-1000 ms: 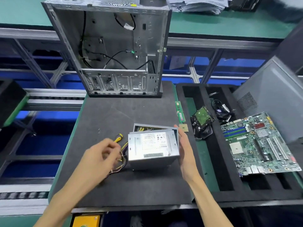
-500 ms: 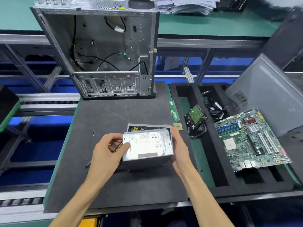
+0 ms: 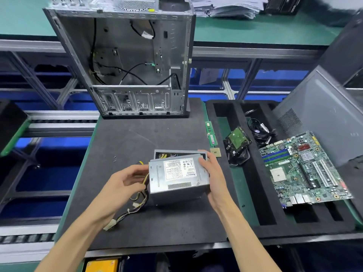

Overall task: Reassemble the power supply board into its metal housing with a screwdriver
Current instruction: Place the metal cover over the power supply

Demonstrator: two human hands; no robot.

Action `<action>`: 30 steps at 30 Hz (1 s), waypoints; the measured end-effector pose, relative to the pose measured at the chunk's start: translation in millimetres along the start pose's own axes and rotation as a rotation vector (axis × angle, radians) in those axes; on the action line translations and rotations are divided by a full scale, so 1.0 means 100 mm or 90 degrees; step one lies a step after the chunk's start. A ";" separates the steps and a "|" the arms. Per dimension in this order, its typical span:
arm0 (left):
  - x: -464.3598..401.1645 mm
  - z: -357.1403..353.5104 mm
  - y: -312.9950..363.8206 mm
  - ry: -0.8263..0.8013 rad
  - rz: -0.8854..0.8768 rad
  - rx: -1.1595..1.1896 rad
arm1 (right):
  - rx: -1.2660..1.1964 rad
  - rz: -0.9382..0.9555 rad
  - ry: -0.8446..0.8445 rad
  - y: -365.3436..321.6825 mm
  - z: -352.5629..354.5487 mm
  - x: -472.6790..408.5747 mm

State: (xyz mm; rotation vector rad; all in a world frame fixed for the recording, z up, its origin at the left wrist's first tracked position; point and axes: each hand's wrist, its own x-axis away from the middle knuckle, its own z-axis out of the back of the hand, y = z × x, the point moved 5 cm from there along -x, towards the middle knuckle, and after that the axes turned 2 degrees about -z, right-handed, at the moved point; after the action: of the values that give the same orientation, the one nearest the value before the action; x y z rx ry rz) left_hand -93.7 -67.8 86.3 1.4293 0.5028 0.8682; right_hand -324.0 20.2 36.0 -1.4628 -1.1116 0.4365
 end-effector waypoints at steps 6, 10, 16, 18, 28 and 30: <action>-0.01 0.01 -0.19 0.133 -0.031 -0.040 | 0.001 0.005 -0.003 -0.01 0.00 0.02; 0.03 0.01 -0.06 0.215 -0.100 -0.187 | -0.002 0.007 0.007 -0.02 0.00 0.03; 0.02 -0.33 0.08 0.240 -0.067 -0.172 | -0.076 -0.015 0.051 -0.03 0.02 0.04; -0.02 -0.24 0.03 0.312 0.000 0.002 | -0.078 -0.018 0.046 -0.02 0.01 0.03; -0.25 -0.07 -0.16 0.227 0.166 0.293 | -0.060 -0.030 0.029 -0.01 0.03 0.01; -0.26 -0.09 -0.16 0.227 0.157 0.291 | -0.036 -0.029 0.020 -0.02 0.02 0.01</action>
State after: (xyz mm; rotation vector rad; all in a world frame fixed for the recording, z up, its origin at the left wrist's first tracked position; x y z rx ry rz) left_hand -113.4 -81.0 64.1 1.7862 0.8460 1.2742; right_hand -326.0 22.1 37.6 -1.4857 -1.1375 0.3526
